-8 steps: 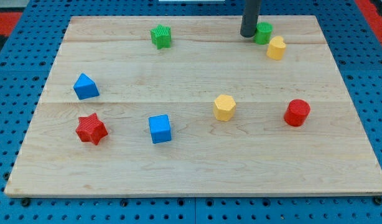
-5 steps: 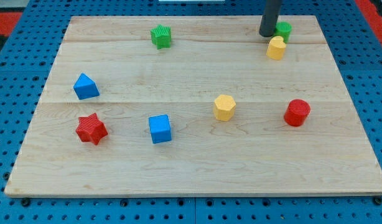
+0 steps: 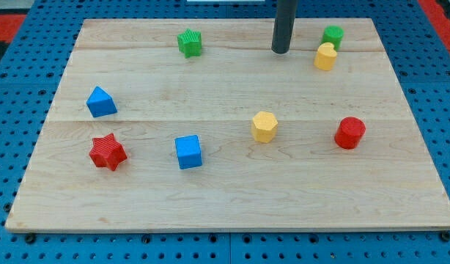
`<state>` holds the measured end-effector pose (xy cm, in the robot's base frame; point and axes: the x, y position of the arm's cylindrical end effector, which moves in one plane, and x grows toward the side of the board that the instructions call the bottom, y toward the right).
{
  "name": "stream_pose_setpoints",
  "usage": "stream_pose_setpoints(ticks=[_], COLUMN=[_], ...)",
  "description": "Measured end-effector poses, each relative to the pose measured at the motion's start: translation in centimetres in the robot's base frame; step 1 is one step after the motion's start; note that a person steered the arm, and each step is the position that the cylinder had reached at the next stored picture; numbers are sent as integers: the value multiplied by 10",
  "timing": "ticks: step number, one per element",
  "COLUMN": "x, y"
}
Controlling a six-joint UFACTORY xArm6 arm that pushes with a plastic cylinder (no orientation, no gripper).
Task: Push the heart below the green circle
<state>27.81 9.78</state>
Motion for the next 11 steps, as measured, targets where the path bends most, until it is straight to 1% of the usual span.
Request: stream_pose_setpoints(ticks=[1, 2, 3, 4, 6, 7, 8, 9, 10, 11], x=[17, 21, 24, 24, 24, 24, 24, 24, 24, 24], y=[0, 7, 24, 24, 57, 57, 8, -56, -59, -92])
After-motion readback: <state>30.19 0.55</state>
